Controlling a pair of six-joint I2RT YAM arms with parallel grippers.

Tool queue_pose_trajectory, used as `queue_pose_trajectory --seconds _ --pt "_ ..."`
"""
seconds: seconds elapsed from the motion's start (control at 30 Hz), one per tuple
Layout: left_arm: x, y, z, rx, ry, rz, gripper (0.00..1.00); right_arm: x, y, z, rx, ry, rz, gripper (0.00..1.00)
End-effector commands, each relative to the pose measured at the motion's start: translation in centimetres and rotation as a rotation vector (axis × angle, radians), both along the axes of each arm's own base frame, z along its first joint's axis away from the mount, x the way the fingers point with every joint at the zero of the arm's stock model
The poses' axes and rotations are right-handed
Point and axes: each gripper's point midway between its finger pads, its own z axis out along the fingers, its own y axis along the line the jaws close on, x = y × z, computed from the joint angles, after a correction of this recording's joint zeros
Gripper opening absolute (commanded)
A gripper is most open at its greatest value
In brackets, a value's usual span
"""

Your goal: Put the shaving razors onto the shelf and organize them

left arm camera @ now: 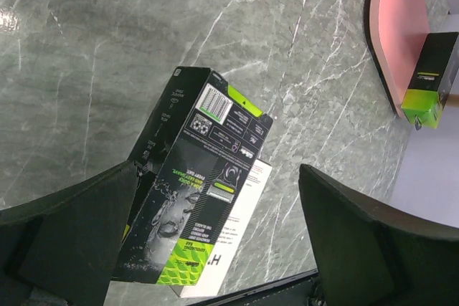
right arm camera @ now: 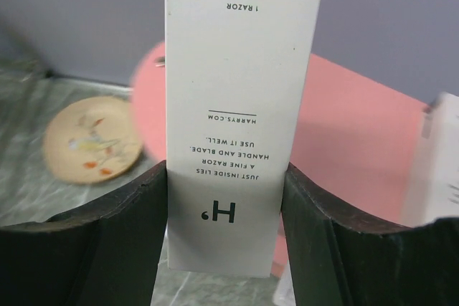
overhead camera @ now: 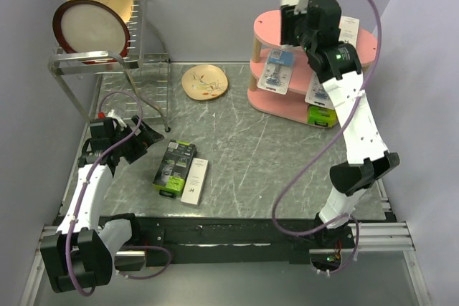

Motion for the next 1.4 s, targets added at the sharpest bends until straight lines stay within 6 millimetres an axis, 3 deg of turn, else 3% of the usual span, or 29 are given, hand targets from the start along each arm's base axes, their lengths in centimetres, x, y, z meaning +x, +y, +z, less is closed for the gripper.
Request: queue_pose_trajectory --seconds 0.0,0.3,0.67,1.0,1.1,1.2,1.37 --pt "0.9 0.6 1.3 0.03 -0.062 0.007 0.99 0.5 -5.0 4.2 0.1 -0.117 -0.172 0.43" --pt "0.6 1.2 0.5 0.028 -0.04 0.026 0.99 2.2 -7.2 2.9 0.155 -0.097 -0.273 0.41" --pt "0.8 1.1 0.2 0.013 -0.033 0.03 0.99 1.4 -7.9 0.1 0.16 -0.023 -0.317 0.46" --pt "0.7 1.1 -0.1 0.011 -0.034 0.033 0.99 1.7 -8.6 -0.7 0.147 -0.008 -0.345 0.47" --pt "0.6 1.1 -0.1 0.015 -0.034 0.034 0.99 1.9 -9.0 -0.8 0.15 -0.009 -0.363 0.5" --pt "0.6 1.2 -0.1 0.015 -0.036 0.035 0.99 1.9 -9.6 -0.6 0.148 -0.018 -0.396 0.64" --pt "0.6 1.2 -0.1 0.005 -0.036 0.037 0.99 1.8 -9.9 -0.4 0.15 -0.028 -0.411 0.68"
